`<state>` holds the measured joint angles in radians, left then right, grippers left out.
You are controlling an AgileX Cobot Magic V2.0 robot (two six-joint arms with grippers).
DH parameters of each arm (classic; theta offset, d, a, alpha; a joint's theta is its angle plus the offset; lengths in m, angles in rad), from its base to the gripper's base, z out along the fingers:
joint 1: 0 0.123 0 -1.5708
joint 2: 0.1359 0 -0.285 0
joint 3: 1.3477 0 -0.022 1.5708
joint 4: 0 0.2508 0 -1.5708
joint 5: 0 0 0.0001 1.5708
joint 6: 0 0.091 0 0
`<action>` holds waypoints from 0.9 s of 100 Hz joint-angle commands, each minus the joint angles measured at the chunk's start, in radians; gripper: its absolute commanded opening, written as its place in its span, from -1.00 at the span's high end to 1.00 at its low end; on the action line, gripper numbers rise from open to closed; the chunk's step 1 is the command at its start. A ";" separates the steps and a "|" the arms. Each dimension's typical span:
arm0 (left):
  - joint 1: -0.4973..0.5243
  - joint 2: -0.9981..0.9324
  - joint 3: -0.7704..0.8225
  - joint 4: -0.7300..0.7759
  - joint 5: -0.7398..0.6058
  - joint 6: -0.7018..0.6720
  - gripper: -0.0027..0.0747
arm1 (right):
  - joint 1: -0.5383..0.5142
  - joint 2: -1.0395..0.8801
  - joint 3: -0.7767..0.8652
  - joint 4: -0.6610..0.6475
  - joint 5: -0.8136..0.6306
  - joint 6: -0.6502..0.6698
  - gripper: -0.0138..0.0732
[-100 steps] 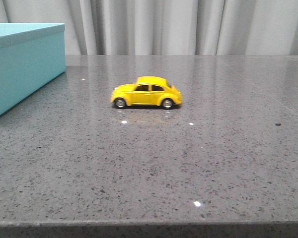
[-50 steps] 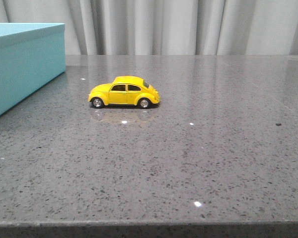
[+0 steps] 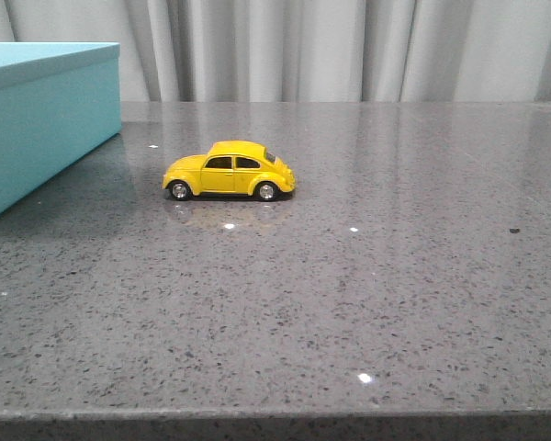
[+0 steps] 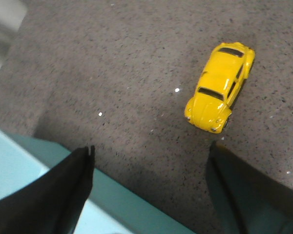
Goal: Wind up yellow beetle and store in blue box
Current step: 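Lower the open left gripper over the yellow car, then close the left gripper around the car's body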
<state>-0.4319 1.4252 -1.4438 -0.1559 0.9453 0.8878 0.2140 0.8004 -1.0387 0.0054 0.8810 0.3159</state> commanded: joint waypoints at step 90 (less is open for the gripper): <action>-0.179 0.295 -0.042 0.032 -0.179 0.043 -0.30 | -0.002 -0.007 -0.022 0.001 -0.065 -0.020 -0.53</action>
<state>-0.6025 1.7501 -1.4518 -0.1031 0.8098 0.9353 0.2140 0.8004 -1.0387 0.0089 0.8810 0.3104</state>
